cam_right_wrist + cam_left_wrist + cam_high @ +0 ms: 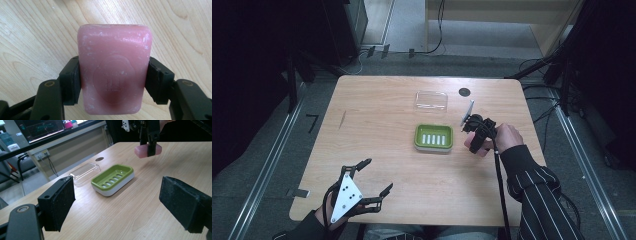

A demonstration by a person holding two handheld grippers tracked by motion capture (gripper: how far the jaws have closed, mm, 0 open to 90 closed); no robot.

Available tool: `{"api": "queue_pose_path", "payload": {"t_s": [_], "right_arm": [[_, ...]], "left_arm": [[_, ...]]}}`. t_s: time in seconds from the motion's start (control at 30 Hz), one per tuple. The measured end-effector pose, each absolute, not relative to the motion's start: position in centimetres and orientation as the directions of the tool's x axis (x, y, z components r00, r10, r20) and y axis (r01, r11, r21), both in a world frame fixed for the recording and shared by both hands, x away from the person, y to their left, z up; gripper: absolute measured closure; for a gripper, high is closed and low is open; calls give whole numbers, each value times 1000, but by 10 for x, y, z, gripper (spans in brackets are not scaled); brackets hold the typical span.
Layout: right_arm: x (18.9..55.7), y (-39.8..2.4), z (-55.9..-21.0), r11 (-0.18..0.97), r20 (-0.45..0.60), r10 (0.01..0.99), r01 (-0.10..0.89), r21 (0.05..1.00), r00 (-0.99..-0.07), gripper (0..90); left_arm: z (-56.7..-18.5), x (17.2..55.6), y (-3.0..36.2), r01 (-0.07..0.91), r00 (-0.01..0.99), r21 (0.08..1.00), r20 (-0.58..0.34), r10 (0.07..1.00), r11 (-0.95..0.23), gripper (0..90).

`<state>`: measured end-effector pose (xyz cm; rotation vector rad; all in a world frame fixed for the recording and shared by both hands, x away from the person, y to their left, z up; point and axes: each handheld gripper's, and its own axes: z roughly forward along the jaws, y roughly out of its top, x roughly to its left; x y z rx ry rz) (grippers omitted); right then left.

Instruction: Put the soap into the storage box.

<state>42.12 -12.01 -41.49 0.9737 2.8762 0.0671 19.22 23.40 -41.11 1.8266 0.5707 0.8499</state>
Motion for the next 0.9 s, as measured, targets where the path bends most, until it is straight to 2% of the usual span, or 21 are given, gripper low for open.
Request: {"api": "queue_pose_path", "payload": {"t_s": [0.9], "right_arm": [[438, -82, -398, 863, -121, 505, 495, 105, -855, 391]], "left_arm": [[-411, 184, 241, 19, 614, 920, 298, 731, -392, 137]]}}
